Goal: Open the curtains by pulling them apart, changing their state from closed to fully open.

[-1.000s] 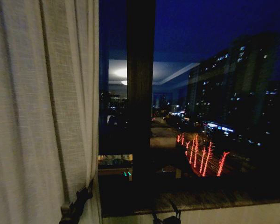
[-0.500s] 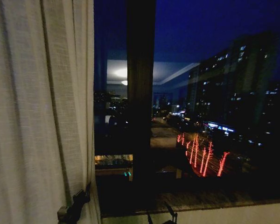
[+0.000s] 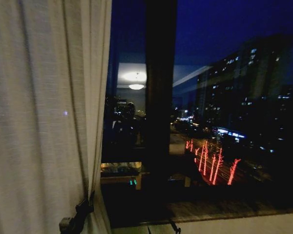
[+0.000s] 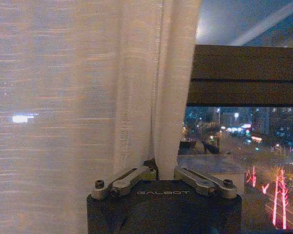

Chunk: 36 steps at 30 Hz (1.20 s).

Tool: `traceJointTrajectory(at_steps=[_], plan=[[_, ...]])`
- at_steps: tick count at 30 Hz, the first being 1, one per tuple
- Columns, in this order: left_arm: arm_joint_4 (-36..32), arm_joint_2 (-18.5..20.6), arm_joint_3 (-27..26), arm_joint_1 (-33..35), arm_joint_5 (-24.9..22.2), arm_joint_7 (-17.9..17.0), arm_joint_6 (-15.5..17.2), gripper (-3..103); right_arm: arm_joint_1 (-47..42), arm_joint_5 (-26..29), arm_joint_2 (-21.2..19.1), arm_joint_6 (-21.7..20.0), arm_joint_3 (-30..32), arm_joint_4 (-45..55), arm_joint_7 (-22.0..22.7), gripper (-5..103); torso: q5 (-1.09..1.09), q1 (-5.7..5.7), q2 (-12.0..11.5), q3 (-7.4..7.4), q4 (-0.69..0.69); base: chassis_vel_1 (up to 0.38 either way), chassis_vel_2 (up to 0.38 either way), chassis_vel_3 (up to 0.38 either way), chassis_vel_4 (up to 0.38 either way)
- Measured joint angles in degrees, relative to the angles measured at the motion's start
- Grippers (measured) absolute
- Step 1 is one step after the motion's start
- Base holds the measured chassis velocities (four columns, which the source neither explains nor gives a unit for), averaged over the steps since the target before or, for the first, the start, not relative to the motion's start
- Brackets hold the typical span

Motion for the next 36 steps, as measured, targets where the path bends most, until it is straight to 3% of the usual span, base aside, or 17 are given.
traceJointTrajectory(at_steps=[36], plan=[[-2.6,-1.1,-2.8,3.8,0.6,0.1,-0.6,0,-1.0,-1.6,0.0,0.7,-2.3,0.3,-0.2,100,0.01,0.01,0.0,0.00,0.00,0.351,0.350,-0.356,-0.348]])
